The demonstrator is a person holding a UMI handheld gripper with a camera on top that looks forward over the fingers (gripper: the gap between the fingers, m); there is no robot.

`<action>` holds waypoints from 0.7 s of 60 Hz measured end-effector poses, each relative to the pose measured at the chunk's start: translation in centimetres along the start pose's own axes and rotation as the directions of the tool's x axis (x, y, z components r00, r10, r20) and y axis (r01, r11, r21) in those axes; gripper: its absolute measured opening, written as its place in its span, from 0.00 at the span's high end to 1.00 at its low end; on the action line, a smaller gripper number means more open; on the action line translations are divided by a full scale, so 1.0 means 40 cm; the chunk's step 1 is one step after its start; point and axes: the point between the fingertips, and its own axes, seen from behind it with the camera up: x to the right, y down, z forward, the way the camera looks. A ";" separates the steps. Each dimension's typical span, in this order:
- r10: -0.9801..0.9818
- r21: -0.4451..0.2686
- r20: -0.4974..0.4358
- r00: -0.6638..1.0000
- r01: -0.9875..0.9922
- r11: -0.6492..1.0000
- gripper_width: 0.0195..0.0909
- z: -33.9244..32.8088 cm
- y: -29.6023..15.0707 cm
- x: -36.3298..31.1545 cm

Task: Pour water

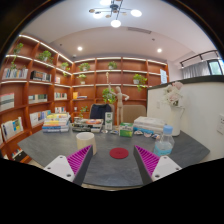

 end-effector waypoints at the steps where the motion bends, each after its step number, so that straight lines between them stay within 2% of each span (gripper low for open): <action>1: 0.000 0.000 -0.010 1.000 0.000 1.000 0.11 0.000 0.003 0.010; 14: 0.003 -0.003 -0.176 0.984 -0.004 1.000 0.11 0.005 0.081 0.251; 21: 0.037 0.008 -0.235 0.971 -0.036 0.999 0.11 0.026 0.089 0.356; 29: 0.059 0.015 -0.255 0.965 -0.057 0.998 0.11 0.072 0.090 0.438; 42: 0.012 0.000 -0.197 0.980 -0.012 1.000 0.13 0.188 0.114 0.462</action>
